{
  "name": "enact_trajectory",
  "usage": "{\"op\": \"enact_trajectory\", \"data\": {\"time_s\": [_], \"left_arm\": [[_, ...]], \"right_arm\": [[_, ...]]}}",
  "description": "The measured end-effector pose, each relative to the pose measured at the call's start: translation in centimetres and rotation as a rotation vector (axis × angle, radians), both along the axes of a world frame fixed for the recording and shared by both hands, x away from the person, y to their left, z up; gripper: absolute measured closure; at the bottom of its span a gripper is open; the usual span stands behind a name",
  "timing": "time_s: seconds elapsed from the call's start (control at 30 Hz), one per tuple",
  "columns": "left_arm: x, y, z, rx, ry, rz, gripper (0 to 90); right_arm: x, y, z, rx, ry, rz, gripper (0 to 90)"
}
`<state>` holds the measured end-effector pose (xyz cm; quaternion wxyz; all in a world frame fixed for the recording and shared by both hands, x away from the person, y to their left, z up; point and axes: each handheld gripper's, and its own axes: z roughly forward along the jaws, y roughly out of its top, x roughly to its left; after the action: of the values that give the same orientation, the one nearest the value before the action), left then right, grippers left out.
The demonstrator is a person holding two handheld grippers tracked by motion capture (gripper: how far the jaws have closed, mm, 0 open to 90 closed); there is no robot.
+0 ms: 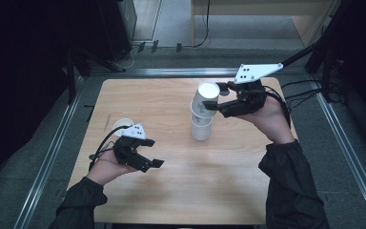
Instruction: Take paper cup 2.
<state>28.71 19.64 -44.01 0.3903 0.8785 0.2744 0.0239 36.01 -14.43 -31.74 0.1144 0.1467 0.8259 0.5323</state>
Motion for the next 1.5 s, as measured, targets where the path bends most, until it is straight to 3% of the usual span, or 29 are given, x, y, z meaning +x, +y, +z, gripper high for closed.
{"op": "enact_trajectory", "data": {"time_s": [0.3,0.47,0.77,0.93,1.27,1.4,1.5], "left_arm": [[0.4,-0.1,0.7,-0.049,-0.023,-0.014,14.9],[0.7,-0.7,0.9,-0.070,-0.037,-0.033,14.9],[1.1,-1.7,0.4,-0.101,-0.017,-0.080,14.9],[1.0,-2.7,0.0,-0.122,-0.007,-0.116,14.9],[1.1,-4.2,-0.8,-0.145,-0.011,-0.185,15.0],[1.1,-4.7,-1.5,-0.175,0.001,-0.204,15.0],[1.0,-4.8,-1.9,-0.161,0.000,-0.218,15.7]], "right_arm": [[-2.5,0.4,-1.7,-0.027,0.046,0.029,35.3],[-3.6,0.9,-4.0,-0.043,0.074,0.040,35.4],[-5.2,1.7,-8.1,-0.031,0.136,0.060,35.4],[-6.1,1.8,-9.8,-0.028,0.142,0.075,35.4],[-6.7,2.0,-11.9,0.008,0.168,0.094,35.3],[-6.6,2.6,-12.5,-0.002,0.166,0.115,35.3],[-6.5,3.1,-12.9,-0.006,0.178,0.126,35.3]]}}
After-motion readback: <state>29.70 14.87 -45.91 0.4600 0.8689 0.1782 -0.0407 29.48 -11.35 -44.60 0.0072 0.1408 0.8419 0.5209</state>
